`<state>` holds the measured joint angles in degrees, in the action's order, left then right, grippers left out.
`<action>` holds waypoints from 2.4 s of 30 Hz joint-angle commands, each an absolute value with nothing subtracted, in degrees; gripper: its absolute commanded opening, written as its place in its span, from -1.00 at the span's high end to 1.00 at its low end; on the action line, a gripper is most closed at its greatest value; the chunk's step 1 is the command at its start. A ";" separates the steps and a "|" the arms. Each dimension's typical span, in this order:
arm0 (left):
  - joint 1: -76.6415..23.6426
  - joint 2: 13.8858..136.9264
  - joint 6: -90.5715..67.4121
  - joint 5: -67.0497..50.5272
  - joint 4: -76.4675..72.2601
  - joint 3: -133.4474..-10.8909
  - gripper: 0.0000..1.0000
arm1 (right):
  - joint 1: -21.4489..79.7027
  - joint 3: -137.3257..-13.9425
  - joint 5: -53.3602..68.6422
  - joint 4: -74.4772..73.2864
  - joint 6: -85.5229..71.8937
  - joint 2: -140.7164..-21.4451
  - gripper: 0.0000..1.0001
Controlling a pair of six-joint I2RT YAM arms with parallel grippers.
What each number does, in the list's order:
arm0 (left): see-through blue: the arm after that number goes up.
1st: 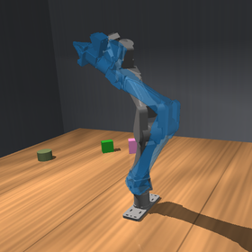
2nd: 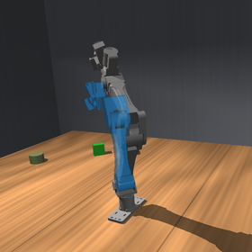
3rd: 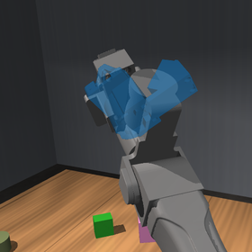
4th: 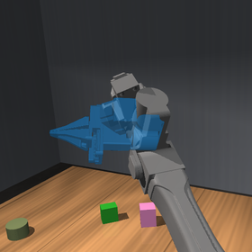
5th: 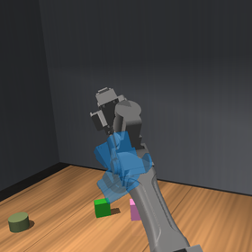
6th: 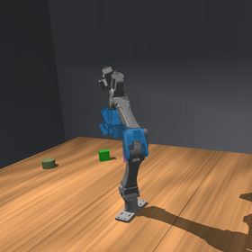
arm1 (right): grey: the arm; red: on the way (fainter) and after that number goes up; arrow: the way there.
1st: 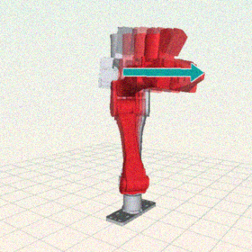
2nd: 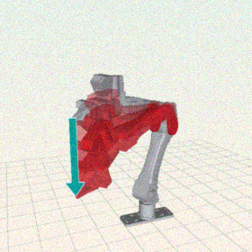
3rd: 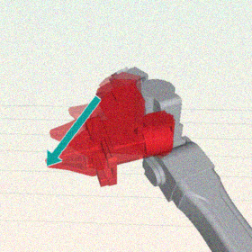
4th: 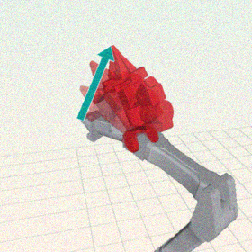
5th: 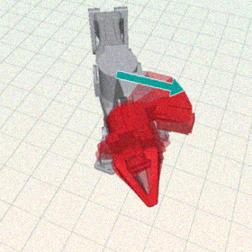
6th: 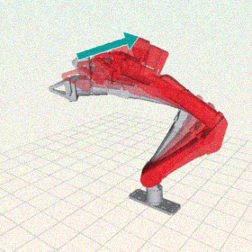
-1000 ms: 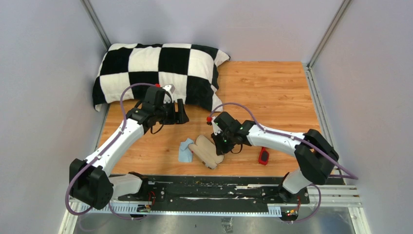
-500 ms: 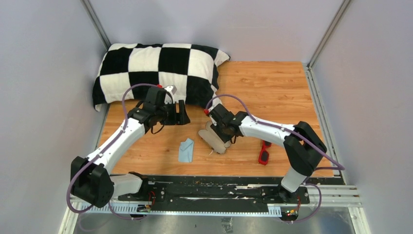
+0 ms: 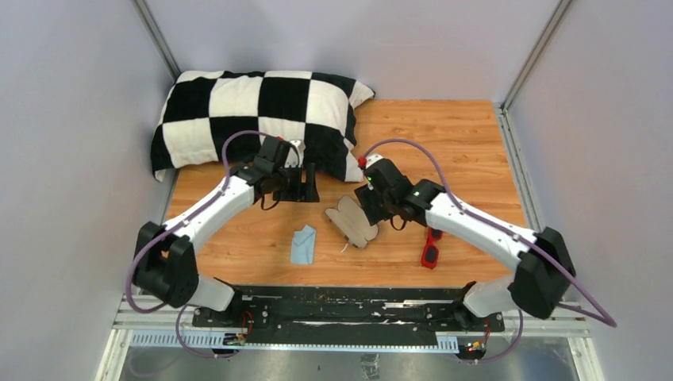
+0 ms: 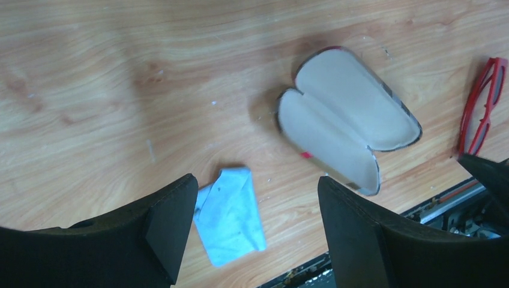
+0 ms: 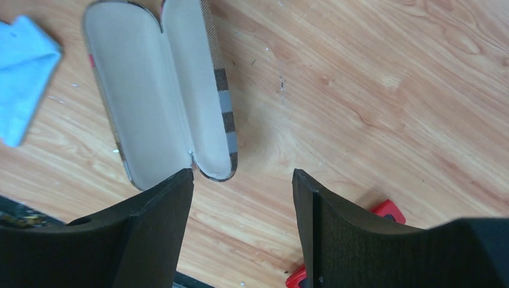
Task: Organize the sunglasses
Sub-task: Move the sunglasses case at the center of the board, then adjust the sunglasses case at the center of the board.
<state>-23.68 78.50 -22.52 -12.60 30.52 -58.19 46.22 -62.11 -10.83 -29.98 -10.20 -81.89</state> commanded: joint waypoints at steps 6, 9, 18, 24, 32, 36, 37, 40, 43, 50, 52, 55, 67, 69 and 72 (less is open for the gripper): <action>-27.82 92.97 -24.20 -8.18 27.75 -67.06 -0.51 | 41.51 -55.32 -13.28 -33.84 -22.04 -66.67 -0.38; -28.89 96.08 -24.73 -7.08 27.68 -69.52 -0.50 | 39.85 -53.27 -14.43 -33.84 -22.54 -63.06 -0.40; -31.31 103.34 -22.94 -0.45 30.15 -71.50 -0.47 | 38.21 -51.59 -13.27 -33.72 -22.50 -62.52 -0.40; -33.32 103.47 -22.28 1.03 31.78 -69.43 -0.47 | 37.72 -51.59 -13.02 -33.31 -21.83 -62.78 -0.41; -38.76 101.20 -21.84 0.37 34.55 -65.20 -0.47 | 36.92 -51.86 -13.02 -33.22 -21.54 -62.16 -0.41; -41.23 99.42 -22.61 -1.42 35.86 -64.18 -0.47 | 36.57 -51.99 -12.96 -33.22 -21.30 -62.29 -0.41; -41.75 98.91 -22.79 -1.89 36.32 -64.23 -0.47 | 36.41 -52.03 -12.92 -33.22 -21.27 -62.35 -0.41; -42.53 96.70 -23.15 -2.91 37.51 -64.68 -0.47 | 36.28 -52.11 -12.76 -33.14 -21.32 -62.70 -0.41; -42.52 93.68 -23.19 -1.52 38.86 -66.07 -0.49 | 36.22 -52.16 -12.46 -33.01 -21.28 -62.91 -0.41; -42.45 90.05 -22.06 -1.51 39.75 -68.84 -0.51 | 36.12 -52.05 -11.56 -32.63 -21.54 -63.66 -0.41; -42.45 90.34 -22.04 -0.91 39.73 -69.03 -0.51 | 36.13 -51.99 -11.28 -32.53 -21.69 -63.72 -0.41; -42.37 91.10 -22.63 -0.39 39.70 -68.74 -0.51 | 36.13 -51.64 -10.55 -32.14 -21.58 -63.76 -0.41; -42.15 94.47 -25.14 -2.21 35.90 -65.43 -0.51 | 36.13 -49.88 1.57 -28.36 -22.10 -72.17 -0.39; -41.74 95.46 -25.47 -1.98 35.22 -65.33 -0.51 | 36.17 -49.83 2.70 -27.84 -22.28 -73.77 -0.38; -41.02 96.73 -25.54 -0.25 34.73 -65.91 -0.50 | 36.17 -49.71 2.81 -27.77 -22.37 -74.70 -0.37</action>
